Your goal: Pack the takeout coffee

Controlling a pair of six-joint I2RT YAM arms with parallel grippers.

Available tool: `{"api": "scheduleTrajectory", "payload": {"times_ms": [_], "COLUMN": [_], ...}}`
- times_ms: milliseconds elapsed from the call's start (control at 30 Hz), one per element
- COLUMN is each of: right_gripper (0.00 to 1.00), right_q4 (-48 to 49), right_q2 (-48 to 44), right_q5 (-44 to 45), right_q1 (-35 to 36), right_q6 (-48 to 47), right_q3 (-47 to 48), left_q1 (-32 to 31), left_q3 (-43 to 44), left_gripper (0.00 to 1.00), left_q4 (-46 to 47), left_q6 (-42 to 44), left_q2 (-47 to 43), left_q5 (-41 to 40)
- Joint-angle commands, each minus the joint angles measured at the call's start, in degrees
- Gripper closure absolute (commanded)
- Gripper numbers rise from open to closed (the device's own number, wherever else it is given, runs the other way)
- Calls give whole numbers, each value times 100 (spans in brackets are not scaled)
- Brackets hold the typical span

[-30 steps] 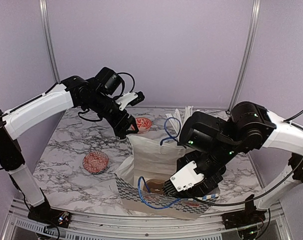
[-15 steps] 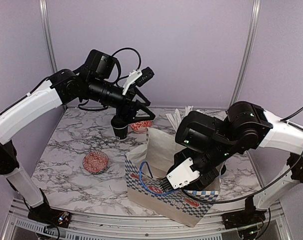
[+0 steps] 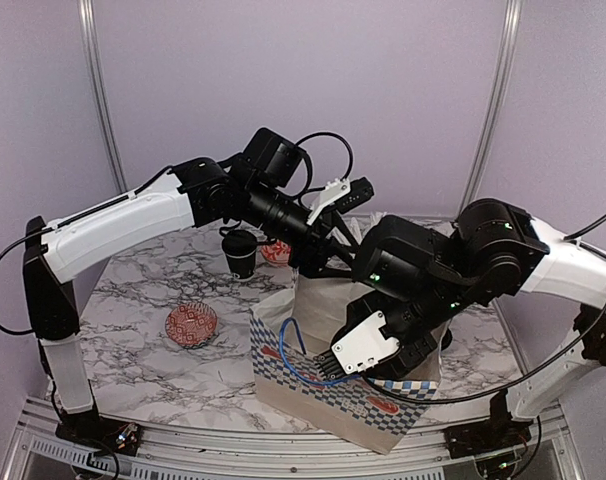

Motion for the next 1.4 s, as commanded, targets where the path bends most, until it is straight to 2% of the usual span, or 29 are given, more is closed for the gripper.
{"api": "scheduleTrajectory", "payload": {"times_ms": [0,133,367,500,800,1033,1167,1367], "right_gripper": [73,74,74,76,77,79,79,79], "right_q4": [32,33,22,84,72,368,440,360], "right_q2": [-105,-148,-126,-103,364,505,525,443], "right_q5": [3,-4,-31,-4,-185,-98,-47,-201], "right_q1": [49,46,45,47,40,32,14,21], "right_q6": [35,56,60,56,84,29,61,126], "right_q3": [167,94,116,186,1036,981,841,660], "left_q1": [-61,-237,-255,-255,-216,-167,-167,-180], "left_q3": [298,388,572,473,-541,-1105,-1333,-1445], "left_gripper": [39,46,75,99,100,100,100,100], "left_q4": [89,48,-214,-449,-605,-605,-610,-619], "left_q6": [-4,37,126,204,188,-289,-511,-856], "left_q2": [177,326,448,174,-1116,-1820,-2004,-2122], "left_q5": [574,689,29,-360,-1811,-2976,-3132,-2877]}}
